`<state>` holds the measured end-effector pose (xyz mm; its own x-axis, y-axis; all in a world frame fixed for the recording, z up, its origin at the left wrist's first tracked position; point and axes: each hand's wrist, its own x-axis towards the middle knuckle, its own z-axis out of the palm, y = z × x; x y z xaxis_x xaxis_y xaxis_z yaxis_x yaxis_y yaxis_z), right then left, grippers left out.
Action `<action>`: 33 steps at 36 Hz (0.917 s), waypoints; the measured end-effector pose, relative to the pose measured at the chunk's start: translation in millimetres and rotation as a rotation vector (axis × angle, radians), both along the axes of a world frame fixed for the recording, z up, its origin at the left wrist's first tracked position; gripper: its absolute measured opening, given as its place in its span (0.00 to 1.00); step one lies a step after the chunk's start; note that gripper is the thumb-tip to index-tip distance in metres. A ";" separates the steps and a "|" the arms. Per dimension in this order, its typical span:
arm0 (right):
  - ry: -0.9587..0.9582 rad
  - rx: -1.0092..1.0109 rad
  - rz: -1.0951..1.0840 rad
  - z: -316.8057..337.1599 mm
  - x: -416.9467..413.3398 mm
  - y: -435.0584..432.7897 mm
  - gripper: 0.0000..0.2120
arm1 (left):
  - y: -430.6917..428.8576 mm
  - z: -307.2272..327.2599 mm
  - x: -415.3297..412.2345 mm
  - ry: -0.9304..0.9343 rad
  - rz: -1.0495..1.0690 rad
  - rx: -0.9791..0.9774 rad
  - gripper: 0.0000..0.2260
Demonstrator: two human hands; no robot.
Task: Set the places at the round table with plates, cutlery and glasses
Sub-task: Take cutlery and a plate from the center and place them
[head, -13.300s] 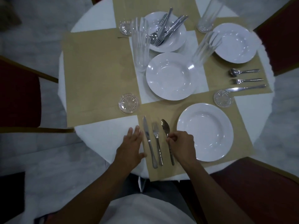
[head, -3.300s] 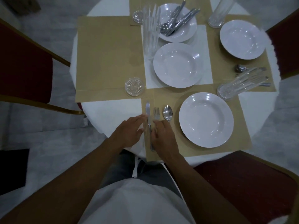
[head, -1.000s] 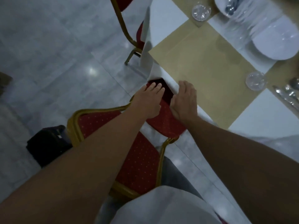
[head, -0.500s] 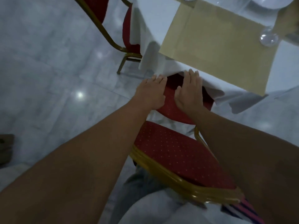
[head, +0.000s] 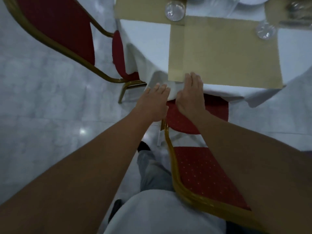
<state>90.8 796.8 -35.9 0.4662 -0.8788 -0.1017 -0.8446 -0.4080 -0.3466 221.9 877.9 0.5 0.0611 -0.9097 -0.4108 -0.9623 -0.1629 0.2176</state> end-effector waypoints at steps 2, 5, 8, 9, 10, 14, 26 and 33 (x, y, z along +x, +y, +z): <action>0.030 -0.017 -0.043 5.6 13.3 -2.5 0.30 | -5.6 5.0 13.7 0.001 -0.062 0.015 0.31; 0.028 -0.022 -0.105 15.6 31.4 -7.5 0.30 | -17.5 10.3 34.2 -0.034 -0.128 0.012 0.31; 0.008 -0.013 -0.145 23.7 45.6 -10.9 0.29 | -28.2 14.7 52.3 -0.037 -0.177 -0.023 0.31; 0.003 -0.007 -0.158 26.1 49.7 -11.6 0.29 | -31.6 16.6 57.6 -0.036 -0.193 -0.036 0.31; 0.002 0.000 -0.173 28.3 53.3 -12.2 0.29 | -35.5 18.7 62.6 -0.039 -0.213 -0.045 0.32; 0.045 0.023 -0.220 33.0 66.6 -16.2 0.29 | -55.2 23.6 82.6 -0.073 -0.287 -0.050 0.32; -0.085 0.059 -0.458 49.0 123.1 -39.2 0.25 | -129.7 28.0 152.4 -0.022 -0.480 -0.071 0.31; -0.241 0.041 -0.636 47.3 140.0 -50.7 0.23 | -170.8 31.9 160.6 -0.001 -0.575 -0.049 0.30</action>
